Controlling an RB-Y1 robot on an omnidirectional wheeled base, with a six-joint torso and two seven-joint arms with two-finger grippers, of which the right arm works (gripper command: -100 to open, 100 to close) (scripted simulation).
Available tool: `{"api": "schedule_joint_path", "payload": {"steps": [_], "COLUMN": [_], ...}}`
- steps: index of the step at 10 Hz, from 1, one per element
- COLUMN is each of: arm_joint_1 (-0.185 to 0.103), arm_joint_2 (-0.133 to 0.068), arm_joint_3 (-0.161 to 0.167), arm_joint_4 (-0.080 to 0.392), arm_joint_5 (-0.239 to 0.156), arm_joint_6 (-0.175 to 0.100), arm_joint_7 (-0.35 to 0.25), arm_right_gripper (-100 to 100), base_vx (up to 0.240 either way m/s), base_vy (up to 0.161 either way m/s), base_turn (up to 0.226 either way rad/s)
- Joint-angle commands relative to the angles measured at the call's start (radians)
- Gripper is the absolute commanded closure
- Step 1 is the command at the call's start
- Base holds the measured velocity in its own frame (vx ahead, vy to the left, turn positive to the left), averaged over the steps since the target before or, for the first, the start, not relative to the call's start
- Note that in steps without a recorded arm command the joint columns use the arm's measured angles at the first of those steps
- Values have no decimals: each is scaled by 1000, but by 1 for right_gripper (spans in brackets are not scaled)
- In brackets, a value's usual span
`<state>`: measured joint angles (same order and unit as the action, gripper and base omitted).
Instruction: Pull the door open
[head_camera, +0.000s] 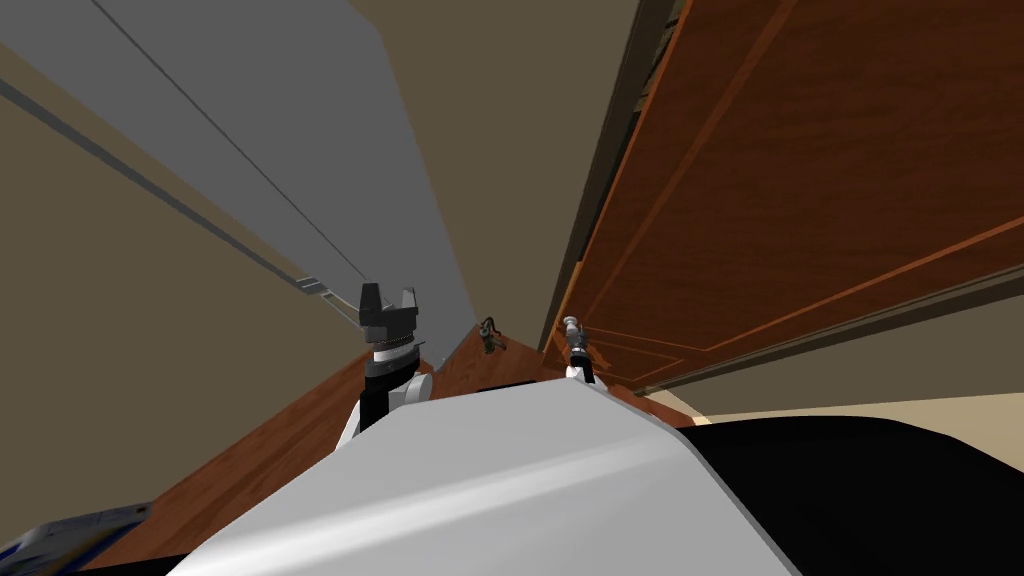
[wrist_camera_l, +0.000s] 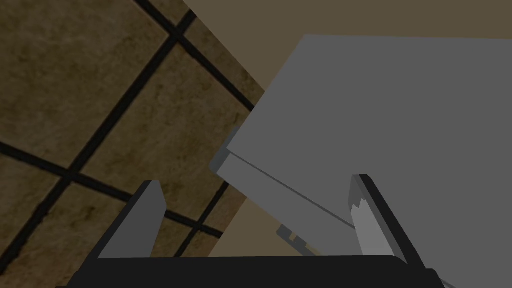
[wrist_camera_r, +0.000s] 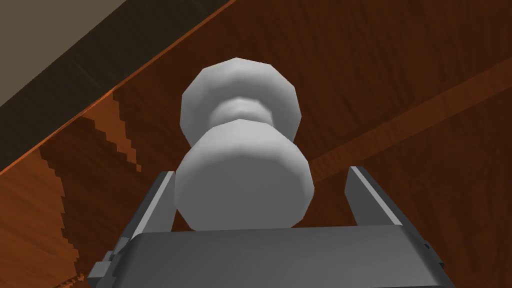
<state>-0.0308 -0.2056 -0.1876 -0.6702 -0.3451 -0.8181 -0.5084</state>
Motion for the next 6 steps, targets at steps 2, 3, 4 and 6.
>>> {"api": "schedule_joint_path", "payload": {"steps": [2, 3, 4, 6], "arm_joint_1": [-3, -5, -5, -7], "arm_joint_2": [10, 15, 15, 20], "arm_joint_3": [12, 18, 18, 25], "arm_joint_4": [-11, -14, -14, -17], "arm_joint_5": [-26, -43, -43, -61], "arm_joint_6": [-1, -2, -2, -3], "arm_joint_7": [-71, -98, -115, -156], "arm_right_gripper": [-100, -100, -100, -100], "base_vx": [-44, -77, -56, -49], "base_vy": [11, -10, -9, -14], "base_turn": [27, 69, 23, 24]}}
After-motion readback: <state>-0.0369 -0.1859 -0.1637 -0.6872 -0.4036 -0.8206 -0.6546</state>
